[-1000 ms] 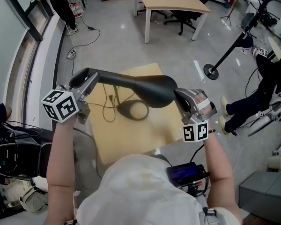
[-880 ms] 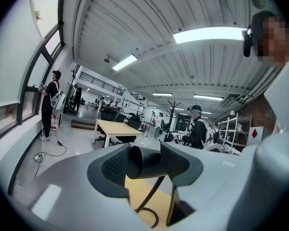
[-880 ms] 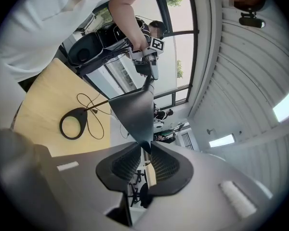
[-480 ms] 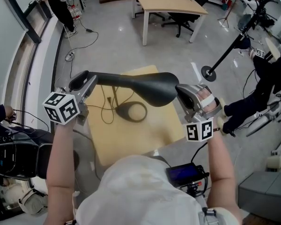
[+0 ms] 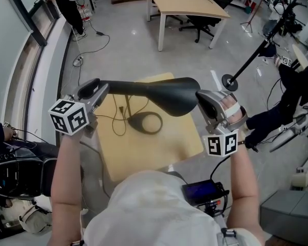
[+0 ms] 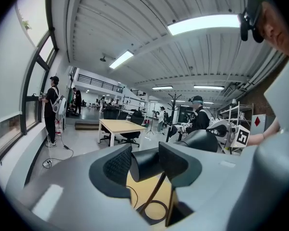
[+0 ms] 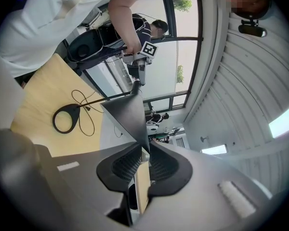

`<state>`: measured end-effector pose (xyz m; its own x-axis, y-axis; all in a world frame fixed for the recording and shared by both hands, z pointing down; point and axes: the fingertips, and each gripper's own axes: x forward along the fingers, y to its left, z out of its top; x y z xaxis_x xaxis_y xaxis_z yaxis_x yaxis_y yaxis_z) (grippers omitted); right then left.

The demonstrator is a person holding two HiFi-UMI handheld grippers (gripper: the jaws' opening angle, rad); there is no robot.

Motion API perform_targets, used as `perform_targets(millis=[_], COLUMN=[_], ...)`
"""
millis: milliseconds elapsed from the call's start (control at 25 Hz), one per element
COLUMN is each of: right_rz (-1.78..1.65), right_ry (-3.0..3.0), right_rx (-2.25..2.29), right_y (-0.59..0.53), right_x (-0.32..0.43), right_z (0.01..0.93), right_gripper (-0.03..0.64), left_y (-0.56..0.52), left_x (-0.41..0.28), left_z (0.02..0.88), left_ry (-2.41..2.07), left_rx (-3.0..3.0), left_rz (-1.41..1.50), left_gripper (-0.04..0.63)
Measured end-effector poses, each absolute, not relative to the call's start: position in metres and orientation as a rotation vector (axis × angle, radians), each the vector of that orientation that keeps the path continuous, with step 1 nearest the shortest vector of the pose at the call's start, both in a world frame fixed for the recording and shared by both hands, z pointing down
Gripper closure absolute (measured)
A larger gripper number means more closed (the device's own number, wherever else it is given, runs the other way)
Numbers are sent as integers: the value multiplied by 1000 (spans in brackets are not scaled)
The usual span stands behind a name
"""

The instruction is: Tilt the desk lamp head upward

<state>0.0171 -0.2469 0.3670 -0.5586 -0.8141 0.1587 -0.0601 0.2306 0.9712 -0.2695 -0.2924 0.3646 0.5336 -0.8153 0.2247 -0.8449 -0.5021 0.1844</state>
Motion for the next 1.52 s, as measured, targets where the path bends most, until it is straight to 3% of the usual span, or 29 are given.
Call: perform_targets(millis=[440, 520, 640, 1520], right_rz=[-1462, -1472, -1466, -1580], right_ry=[-1770, -1761, -1755, -1676], right_rx=[784, 786, 796, 729], right_y=[-247, -249, -254, -259], right_x=[11, 11, 12, -11], right_z=[338, 334, 329, 282], right_gripper=[560, 561, 563, 568], left_y=[-288, -283, -277, -274], left_x=[-271, -265, -255, -245], left_z=[372, 380, 401, 432], left_ry=[-1284, -1249, -1223, -1210], left_rx=[2489, 2537, 2601, 2609], left_rz=[96, 184, 386, 527], left_gripper=[416, 413, 345, 327])
